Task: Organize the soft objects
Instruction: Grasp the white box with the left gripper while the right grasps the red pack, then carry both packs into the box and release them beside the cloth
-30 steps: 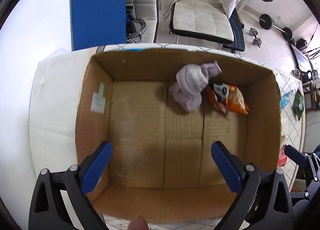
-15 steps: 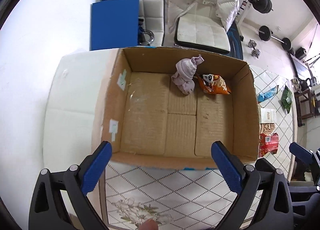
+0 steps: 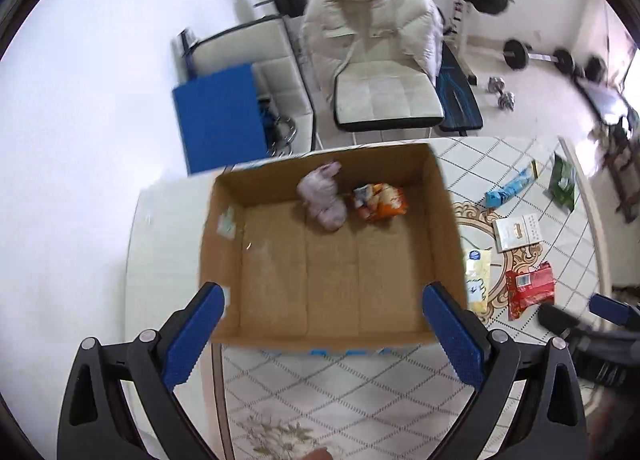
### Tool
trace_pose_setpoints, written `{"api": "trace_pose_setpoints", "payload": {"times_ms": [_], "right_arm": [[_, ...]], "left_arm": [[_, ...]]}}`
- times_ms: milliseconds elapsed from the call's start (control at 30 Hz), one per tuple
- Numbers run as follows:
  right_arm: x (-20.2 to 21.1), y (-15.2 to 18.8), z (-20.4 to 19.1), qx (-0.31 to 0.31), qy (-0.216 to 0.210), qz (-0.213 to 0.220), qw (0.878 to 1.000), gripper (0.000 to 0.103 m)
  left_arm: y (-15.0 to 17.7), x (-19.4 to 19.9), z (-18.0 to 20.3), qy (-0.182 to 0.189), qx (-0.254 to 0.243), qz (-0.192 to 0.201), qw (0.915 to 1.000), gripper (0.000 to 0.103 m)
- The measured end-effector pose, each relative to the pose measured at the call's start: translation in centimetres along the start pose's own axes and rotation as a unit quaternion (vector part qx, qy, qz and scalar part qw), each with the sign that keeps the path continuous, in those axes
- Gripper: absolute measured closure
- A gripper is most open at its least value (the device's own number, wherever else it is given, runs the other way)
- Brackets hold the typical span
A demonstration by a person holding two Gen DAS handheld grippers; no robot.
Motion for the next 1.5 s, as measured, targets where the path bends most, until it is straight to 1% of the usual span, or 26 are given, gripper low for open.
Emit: {"api": "trace_pose_setpoints", "payload": {"times_ms": [67, 133, 167, 233, 300, 367, 433, 467, 500, 533, 600, 633, 700, 733, 767, 867, 900, 1000, 1067, 1233, 1267, 1300, 1367, 1400, 1433, 1500], "right_arm": [[-2.3, -0.9, 5.6, -0.09, -0.019, -0.025, 0.995, 0.002], [-4.9, -1.5, 9.8, -0.164, -0.036, -0.045, 0.985, 0.002], [-6.6, -1.7, 12.1, -0.206, -0.041, -0.059, 0.976, 0.002], [-9.6, -1.8, 14.7, -0.266, -0.069, -0.085, 0.958, 0.002], [-12.3, -2.2, 16.3, -0.317, -0.098, -0.101, 0.938, 0.003], [-14.3, -2.6, 17.0, -0.348, -0.108, -0.107, 0.925, 0.003], [-16.1, -3.4, 17.1, -0.365, -0.109, -0.113, 0.917, 0.004], [-16.9, -3.7, 17.0, -0.369, -0.104, -0.119, 0.916, 0.01], [-17.7, -3.8, 16.8, -0.371, -0.1, -0.13, 0.914, 0.024], [-18.3, -4.1, 16.6, -0.364, -0.09, -0.145, 0.916, 0.026], [-17.9, -4.4, 16.0, -0.333, -0.065, -0.148, 0.929, 0.036], [-17.7, -4.6, 15.7, -0.308, -0.055, -0.154, 0.937, 0.038], [-17.1, -4.8, 15.5, -0.239, -0.023, -0.165, 0.957, 0.043], [-16.7, -4.8, 15.8, -0.202, 0.002, -0.167, 0.965, 0.045], [-16.2, -4.9, 16.3, -0.176, 0.026, -0.165, 0.97, 0.046], [-15.4, -4.9, 18.4, -0.131, 0.068, -0.173, 0.974, 0.046], [-15.1, -5.0, 19.2, -0.115, 0.076, -0.178, 0.974, 0.047], [-14.5, -5.4, 20.7, -0.099, 0.085, -0.191, 0.973, 0.048], [-14.2, -5.6, 21.3, -0.094, 0.083, -0.196, 0.973, 0.048], [-14.1, -5.7, 21.4, -0.099, 0.051, -0.206, 0.972, 0.046], [-14.1, -5.8, 21.6, -0.1, 0.047, -0.206, 0.972, 0.043], [-14.2, -5.8, 21.5, -0.101, 0.044, -0.204, 0.973, 0.039], [-14.5, -5.6, 21.4, -0.107, 0.042, -0.202, 0.972, 0.038], [-14.6, -5.8, 21.4, -0.111, 0.042, -0.203, 0.972, 0.037], [-14.8, -5.8, 21.4, -0.115, 0.044, -0.205, 0.971, 0.036], [-15.2, -6.1, 21.1, -0.118, 0.055, -0.203, 0.97, 0.036]], "left_arm": [[-0.9, -1.1, 2.6, -0.009, -0.021, -0.007, 0.9997, 0.001], [-1.9, -2.4, 5.3, -0.025, -0.045, -0.013, 0.9986, 0.001], [-2.4, -3.1, 6.7, -0.032, -0.062, -0.015, 0.9974, 0.001], [-3.2, -4.3, 9.0, -0.046, -0.084, -0.021, 0.9952, 0.001], [-3.8, -5.1, 10.8, -0.057, -0.103, -0.026, 0.9927, 0.001], [-4.6, -6.0, 12.4, -0.068, -0.119, -0.029, 0.9901, 0.001], [-5.4, -6.8, 13.8, -0.076, -0.132, -0.032, 0.9878, 0.001], [-5.8, -7.2, 14.5, -0.079, -0.141, -0.034, 0.9862, 0.001], [-6.0, -7.6, 15.2, -0.08, -0.148, -0.038, 0.985, 0.001], [-6.3, -7.8, 15.8, -0.082, -0.156, -0.041, 0.9835, 0.001], [-6.9, -8.2, 17.0, -0.072, -0.172, -0.049, 0.9812, 0.001], [-7.3, -8.4, 17.6, -0.067, -0.18, -0.055, 0.9798, 0.001], [-7.7, -8.5, 19.4, -0.052, -0.209, -0.058, 0.9747, 0.001], [-7.9, -8.6, 20.2, -0.041, -0.222, -0.059, 0.9724, 0.001], [-8.0, -8.8, 21.4, -0.028, -0.239, -0.064, 0.9686, 0.001], [-8.0, -10.5, 25.5, -0.001, -0.304, -0.089, 0.9485, 0.001], [-7.9, -11.4, 27.1, 0.0, -0.33, -0.097, 0.9391, 0.001], [-7.5, -14.0, 30.6, -0.002, -0.38, -0.119, 0.9171, 0.001], [-7.0, -16.3, 32.7, -0.002, -0.407, -0.143, 0.9023, 0.001], [-6.4, -20.7, 35.4, -0.009, -0.438, -0.18, 0.8807, 0.002], [-6.3, -21.3, 35.7, -0.012, -0.443, -0.183, 0.8778, 0.004], [-6.2, -21.7, 36.0, -0.015, -0.446, -0.186, 0.8752, 0.01], [-6.3, -21.6, 36.4, -0.001, -0.443, -0.184, 0.8772, 0.017], [-6.3, -21.4, 36.4, 0.008, -0.442, -0.192, 0.8764, 0.028], [-6.2, -21.3, 36.3, 0.019, -0.432, -0.209, 0.8773, 0.036], [-5.9, -21.5, 35.7, 0.022, -0.397, -0.24, 0.8857, 0.039]]}}
Point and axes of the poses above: each gripper's, at about its wrist camera, not at the fingertips, and x roughly against the way its jaws point, z to its right, y to its underside, the point moved 5 cm from there along -x, roughly the way its jaws point, and after that the axes turned 8 degrees about -z, right-handed, at the moved point
